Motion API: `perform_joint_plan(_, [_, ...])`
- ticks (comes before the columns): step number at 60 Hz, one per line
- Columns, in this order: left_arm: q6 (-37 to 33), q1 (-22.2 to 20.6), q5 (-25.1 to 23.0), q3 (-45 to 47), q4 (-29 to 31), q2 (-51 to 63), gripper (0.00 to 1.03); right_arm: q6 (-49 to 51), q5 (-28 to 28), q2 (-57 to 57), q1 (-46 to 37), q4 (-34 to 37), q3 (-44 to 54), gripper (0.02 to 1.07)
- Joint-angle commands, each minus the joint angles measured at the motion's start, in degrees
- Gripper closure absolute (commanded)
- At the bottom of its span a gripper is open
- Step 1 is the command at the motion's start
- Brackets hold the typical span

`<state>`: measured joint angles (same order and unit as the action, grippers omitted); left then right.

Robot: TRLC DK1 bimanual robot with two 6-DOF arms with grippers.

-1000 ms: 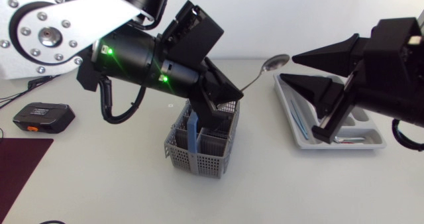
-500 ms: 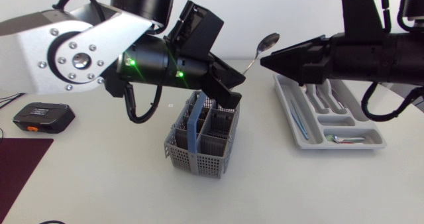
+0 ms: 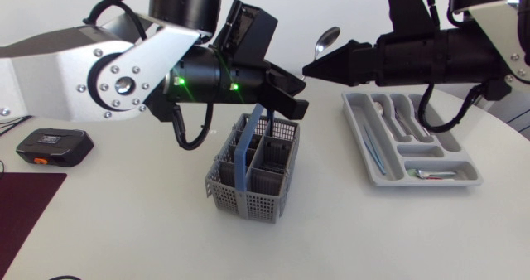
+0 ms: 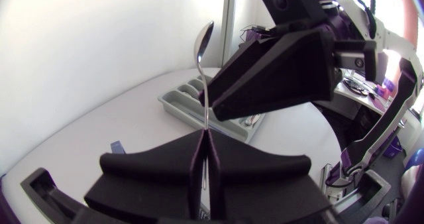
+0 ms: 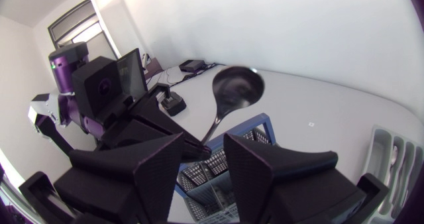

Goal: Unload the cutlery basket into the drawer organizer.

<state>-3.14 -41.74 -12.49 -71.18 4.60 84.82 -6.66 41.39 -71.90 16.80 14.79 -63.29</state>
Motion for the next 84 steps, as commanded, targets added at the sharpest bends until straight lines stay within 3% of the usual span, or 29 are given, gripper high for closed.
perform_joint_plan(1, [1.29, 0.34, 0.71, 1.48, -1.17, 1.49, 1.0, -2.66, 1.24, -2.02, -0.71, -0.2, -2.37, 0.66])
perform_joint_plan(17, [2.17, 0.78, 2.56, 1.39, -2.93, 1.84, 1.0, -4.59, 1.33, -5.27, -0.27, -0.28, -4.48, 0.72])
perform_joint_plan(34, [2.17, 0.78, 3.17, 1.66, -3.46, 2.11, 1.0, -5.12, 0.54, -6.32, -0.27, -0.64, -5.36, 0.93])
perform_joint_plan(59, [1.73, -0.36, 4.05, 1.92, -3.46, 1.93, 0.98, -5.39, 0.8, -7.29, -0.01, -0.99, -5.8, 1.0])
perform_joint_plan(72, [1.73, -0.36, 4.41, 2.27, -3.37, 1.58, 0.56, -4.86, 1.33, -7.64, -0.63, -1.25, -4.65, 1.0])
perform_joint_plan(84, [1.64, 0.16, 5.02, 2.27, -3.02, 0.26, 0.28, -3.54, 2.47, -7.12, -2.21, -1.08, -3.33, 1.0])
